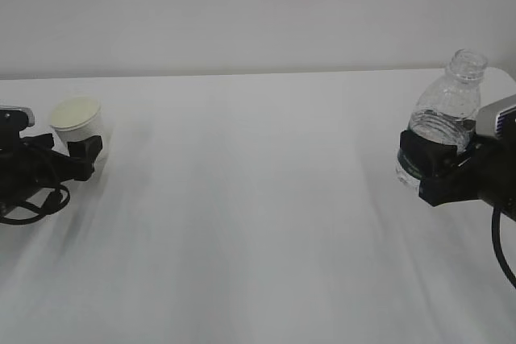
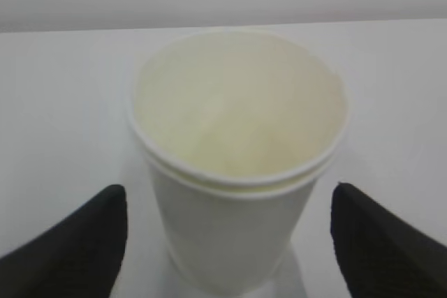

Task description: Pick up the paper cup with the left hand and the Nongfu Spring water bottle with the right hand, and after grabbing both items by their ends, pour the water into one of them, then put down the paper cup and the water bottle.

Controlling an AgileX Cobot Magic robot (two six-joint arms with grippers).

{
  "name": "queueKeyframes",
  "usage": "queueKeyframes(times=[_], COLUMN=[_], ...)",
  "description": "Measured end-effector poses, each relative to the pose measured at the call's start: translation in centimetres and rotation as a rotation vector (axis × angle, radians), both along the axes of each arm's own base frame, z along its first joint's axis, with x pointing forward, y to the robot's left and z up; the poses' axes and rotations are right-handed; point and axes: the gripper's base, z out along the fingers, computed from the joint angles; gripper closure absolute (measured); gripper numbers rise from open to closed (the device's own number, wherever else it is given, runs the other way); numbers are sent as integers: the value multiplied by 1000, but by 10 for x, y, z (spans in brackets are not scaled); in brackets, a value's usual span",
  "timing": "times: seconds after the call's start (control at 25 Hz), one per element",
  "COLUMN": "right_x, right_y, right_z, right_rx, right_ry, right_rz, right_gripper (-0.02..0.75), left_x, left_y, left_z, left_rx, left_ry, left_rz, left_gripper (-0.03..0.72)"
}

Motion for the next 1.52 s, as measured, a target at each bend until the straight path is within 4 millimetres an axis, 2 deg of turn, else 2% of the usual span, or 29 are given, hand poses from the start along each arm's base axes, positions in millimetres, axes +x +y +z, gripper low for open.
queueKeyframes(times=[0.32,0.72,0.96,1.52], right_x=[0,0,0,0], right_y=[0,0,0,0], right_z=[1,1,1,1], right_rx=[0,-2,-2,-2], right_ry=[-2,-3,-5,-5], right_rz=[0,2,2,2], right_gripper=[261,262,262,262], left_x=[17,29,35,41], left_y=[-1,-1,-2,-5], left_z=[7,-9,-14,-11], left_rx=[7,10,8,6], left_ry=[-19,-3,-16,-40], left_rz=[-1,-5,-10,-44], left_gripper=[12,22,63,169])
